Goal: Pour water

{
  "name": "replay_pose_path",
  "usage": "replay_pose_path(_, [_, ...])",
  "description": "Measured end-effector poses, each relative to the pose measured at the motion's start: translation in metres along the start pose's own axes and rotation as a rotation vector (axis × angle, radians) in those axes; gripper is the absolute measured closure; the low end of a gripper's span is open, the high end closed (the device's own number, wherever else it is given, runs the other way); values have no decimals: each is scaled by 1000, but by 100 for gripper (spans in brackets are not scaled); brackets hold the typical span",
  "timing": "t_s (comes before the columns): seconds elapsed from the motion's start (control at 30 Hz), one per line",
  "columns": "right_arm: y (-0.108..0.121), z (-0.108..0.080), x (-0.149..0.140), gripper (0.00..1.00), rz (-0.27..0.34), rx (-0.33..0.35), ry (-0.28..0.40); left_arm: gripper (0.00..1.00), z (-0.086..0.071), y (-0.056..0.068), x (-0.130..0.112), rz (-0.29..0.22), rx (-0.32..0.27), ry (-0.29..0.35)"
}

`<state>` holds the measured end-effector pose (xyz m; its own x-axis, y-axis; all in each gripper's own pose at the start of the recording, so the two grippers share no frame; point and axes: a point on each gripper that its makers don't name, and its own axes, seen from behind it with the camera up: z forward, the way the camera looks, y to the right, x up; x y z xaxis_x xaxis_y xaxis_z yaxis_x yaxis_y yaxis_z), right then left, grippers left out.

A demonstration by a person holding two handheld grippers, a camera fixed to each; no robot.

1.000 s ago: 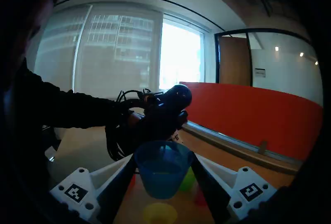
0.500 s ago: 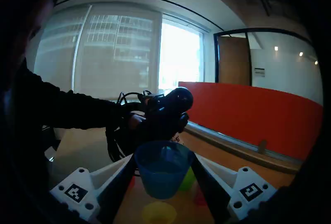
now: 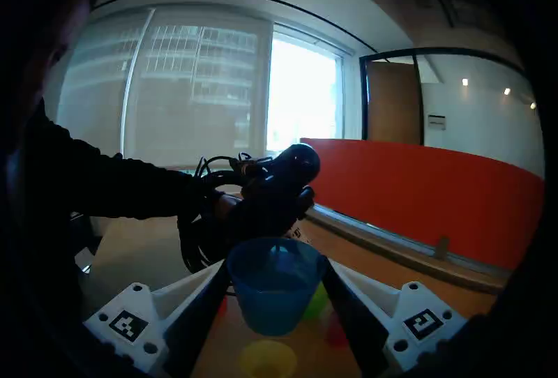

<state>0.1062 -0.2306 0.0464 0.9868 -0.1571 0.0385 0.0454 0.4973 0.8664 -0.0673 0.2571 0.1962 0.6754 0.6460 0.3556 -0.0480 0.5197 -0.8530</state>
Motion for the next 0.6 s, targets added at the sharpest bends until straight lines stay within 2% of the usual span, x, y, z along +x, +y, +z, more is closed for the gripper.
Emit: replay_pose_path(0.6, [-3,-3,4,7,-8,-3,3,13,-14,-4,8,-6,17,44])
